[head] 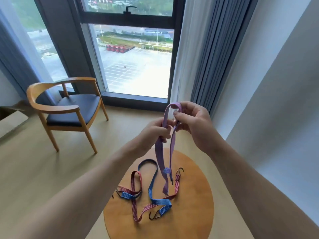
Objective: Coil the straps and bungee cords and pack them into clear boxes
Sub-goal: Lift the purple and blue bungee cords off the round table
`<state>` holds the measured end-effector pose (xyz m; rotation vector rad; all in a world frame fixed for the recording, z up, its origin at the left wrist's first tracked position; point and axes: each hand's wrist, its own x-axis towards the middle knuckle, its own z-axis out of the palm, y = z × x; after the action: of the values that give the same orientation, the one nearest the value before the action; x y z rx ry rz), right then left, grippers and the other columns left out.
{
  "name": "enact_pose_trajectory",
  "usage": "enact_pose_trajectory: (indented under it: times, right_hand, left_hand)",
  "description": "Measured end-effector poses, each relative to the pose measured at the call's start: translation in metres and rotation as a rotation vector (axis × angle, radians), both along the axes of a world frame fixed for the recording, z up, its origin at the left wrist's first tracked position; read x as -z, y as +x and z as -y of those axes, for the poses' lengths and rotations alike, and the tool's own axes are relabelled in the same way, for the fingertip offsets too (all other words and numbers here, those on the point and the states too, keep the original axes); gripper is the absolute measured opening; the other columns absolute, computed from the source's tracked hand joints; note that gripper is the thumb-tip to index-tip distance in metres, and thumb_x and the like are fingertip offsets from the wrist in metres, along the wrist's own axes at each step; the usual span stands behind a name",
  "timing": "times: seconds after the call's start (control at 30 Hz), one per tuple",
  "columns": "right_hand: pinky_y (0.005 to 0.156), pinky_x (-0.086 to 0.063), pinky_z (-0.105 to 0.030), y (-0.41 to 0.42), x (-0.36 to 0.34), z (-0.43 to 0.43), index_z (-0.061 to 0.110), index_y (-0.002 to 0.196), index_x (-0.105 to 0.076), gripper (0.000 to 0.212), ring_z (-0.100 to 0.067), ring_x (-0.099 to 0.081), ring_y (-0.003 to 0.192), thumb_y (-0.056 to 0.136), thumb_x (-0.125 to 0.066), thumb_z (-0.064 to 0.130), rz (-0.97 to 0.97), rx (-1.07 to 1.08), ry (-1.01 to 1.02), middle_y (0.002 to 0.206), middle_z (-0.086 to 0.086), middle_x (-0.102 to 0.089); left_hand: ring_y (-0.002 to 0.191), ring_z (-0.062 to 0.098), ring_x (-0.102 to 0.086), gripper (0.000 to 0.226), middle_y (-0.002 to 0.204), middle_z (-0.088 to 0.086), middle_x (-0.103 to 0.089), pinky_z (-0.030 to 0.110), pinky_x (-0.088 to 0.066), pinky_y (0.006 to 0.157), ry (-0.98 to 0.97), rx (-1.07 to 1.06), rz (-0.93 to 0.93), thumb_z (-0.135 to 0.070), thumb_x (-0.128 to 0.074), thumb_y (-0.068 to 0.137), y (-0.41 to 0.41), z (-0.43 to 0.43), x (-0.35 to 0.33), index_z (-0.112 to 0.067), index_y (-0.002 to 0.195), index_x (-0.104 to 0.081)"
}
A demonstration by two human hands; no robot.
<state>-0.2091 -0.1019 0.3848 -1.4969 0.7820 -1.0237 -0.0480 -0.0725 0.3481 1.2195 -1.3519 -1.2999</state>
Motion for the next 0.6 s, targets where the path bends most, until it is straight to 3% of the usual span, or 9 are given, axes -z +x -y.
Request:
enact_pose_trajectory:
  times: [0.13, 0.23, 0.33, 0.4, 0.47, 0.6]
  right_hand:
    - [0.068, -0.049, -0.038, -0.007, -0.011, -0.009, 0.004, 0.107, -0.070, 0.015, -0.024, -0.056, 0.071, 0.095, -0.063, 0.006, 0.012, 0.060, -0.035, 0.082, -0.012, -0.061]
    - [0.069, -0.052, -0.029, -0.017, -0.012, -0.013, 0.013, 0.111, -0.072, 0.018, -0.018, -0.057, 0.073, 0.095, -0.065, 0.010, -0.001, 0.129, -0.045, 0.085, -0.007, -0.065]
    - [0.067, -0.049, -0.023, -0.024, -0.008, -0.014, 0.017, 0.109, -0.073, 0.019, -0.011, -0.057, 0.071, 0.094, -0.065, 0.008, -0.035, 0.164, -0.052, 0.079, 0.002, -0.065]
    - [0.066, -0.048, -0.021, -0.025, 0.001, -0.014, 0.019, 0.104, -0.073, 0.019, -0.009, -0.055, 0.069, 0.092, -0.066, 0.006, -0.092, 0.172, -0.054, 0.074, 0.004, -0.062]
    - [0.065, -0.046, -0.022, -0.025, 0.015, -0.015, 0.019, 0.102, -0.072, 0.017, -0.009, -0.051, 0.067, 0.091, -0.068, 0.006, -0.169, 0.173, -0.043, 0.072, 0.003, -0.055]
    - [0.066, -0.049, -0.021, -0.020, 0.046, -0.019, 0.019, 0.112, -0.067, 0.029, -0.007, -0.054, 0.068, 0.086, -0.077, 0.015, -0.288, 0.094, 0.044, 0.074, 0.004, -0.053]
  left_hand:
    - [0.078, 0.023, -0.046, 0.018, 0.084, 0.011, -0.049, 0.032, -0.045, 0.073, 0.000, 0.104, 0.164, 0.001, -0.062, 0.084, -0.005, -0.004, -0.004, -0.005, 0.100, -0.066]
    - [0.070, 0.013, -0.050, 0.017, 0.073, -0.003, -0.055, 0.029, -0.047, 0.070, -0.041, 0.023, 0.221, -0.003, -0.059, 0.098, -0.004, -0.004, -0.006, -0.014, 0.100, -0.072]
    - [0.060, 0.012, -0.042, 0.023, 0.060, -0.007, -0.045, 0.029, -0.041, 0.062, -0.045, -0.162, 0.008, -0.010, -0.052, 0.105, -0.004, 0.001, -0.012, -0.010, 0.095, -0.073]
    - [0.057, 0.011, -0.039, 0.024, 0.059, -0.006, -0.042, 0.028, -0.039, 0.060, -0.036, -0.224, -0.136, -0.007, -0.051, 0.104, -0.007, 0.006, -0.024, -0.009, 0.094, -0.073]
    - [0.058, 0.011, -0.041, 0.023, 0.062, -0.004, -0.048, 0.028, -0.040, 0.061, -0.053, -0.229, -0.156, 0.003, -0.053, 0.096, -0.009, 0.009, -0.037, -0.009, 0.099, -0.072]
    - [0.064, 0.015, -0.046, 0.047, 0.069, 0.000, -0.049, 0.028, -0.042, 0.063, -0.085, -0.161, -0.142, 0.012, -0.052, 0.072, -0.018, 0.004, -0.063, -0.009, 0.112, -0.068]
